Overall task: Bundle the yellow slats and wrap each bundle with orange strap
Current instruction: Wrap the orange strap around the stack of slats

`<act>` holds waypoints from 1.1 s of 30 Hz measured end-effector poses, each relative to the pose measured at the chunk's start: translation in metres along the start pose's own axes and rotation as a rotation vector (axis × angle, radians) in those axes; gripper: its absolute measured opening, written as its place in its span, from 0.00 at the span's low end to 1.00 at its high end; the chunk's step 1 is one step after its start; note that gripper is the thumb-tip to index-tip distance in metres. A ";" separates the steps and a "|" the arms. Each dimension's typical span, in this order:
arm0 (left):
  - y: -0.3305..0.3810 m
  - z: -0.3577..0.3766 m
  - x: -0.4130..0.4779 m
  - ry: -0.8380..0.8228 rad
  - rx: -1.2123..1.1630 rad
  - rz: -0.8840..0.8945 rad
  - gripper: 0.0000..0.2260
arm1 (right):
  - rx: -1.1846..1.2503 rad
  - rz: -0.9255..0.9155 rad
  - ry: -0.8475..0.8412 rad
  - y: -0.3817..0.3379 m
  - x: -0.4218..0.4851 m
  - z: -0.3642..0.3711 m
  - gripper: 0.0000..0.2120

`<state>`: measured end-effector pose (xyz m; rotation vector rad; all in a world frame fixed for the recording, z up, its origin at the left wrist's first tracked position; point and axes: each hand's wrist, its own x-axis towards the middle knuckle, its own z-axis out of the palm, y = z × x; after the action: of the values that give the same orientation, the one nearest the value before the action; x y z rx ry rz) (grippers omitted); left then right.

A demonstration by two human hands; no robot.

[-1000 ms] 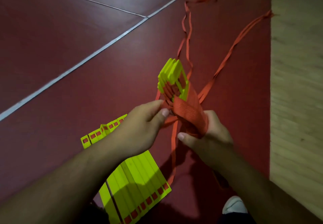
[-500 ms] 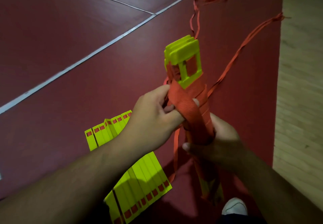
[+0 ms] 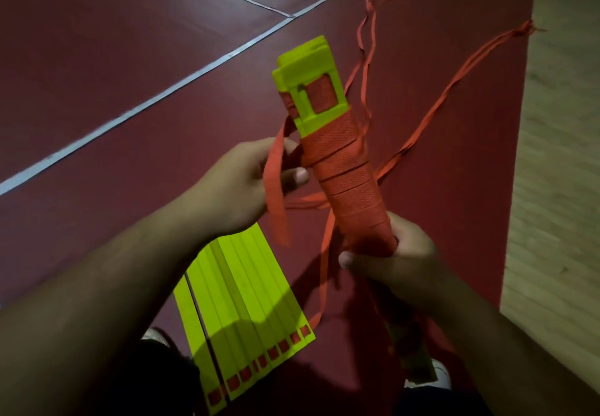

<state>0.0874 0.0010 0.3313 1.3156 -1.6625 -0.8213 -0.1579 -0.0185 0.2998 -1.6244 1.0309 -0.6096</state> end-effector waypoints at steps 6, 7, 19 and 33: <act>0.002 0.027 -0.007 0.082 0.207 -0.073 0.11 | 0.027 0.021 0.109 0.003 -0.001 0.006 0.15; 0.004 0.037 -0.009 0.106 0.194 -0.066 0.11 | 0.010 0.036 0.139 0.004 0.000 0.010 0.15; 0.033 0.065 -0.010 0.473 -0.374 -0.299 0.16 | -0.553 -0.277 0.290 0.015 -0.002 0.033 0.29; 0.030 0.019 -0.006 -0.012 -0.298 0.043 0.05 | -0.396 -0.218 0.186 0.010 -0.001 0.004 0.15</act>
<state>0.0579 0.0139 0.3483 1.0669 -1.5037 -1.0088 -0.1582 -0.0161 0.2896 -2.0768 1.1727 -0.7460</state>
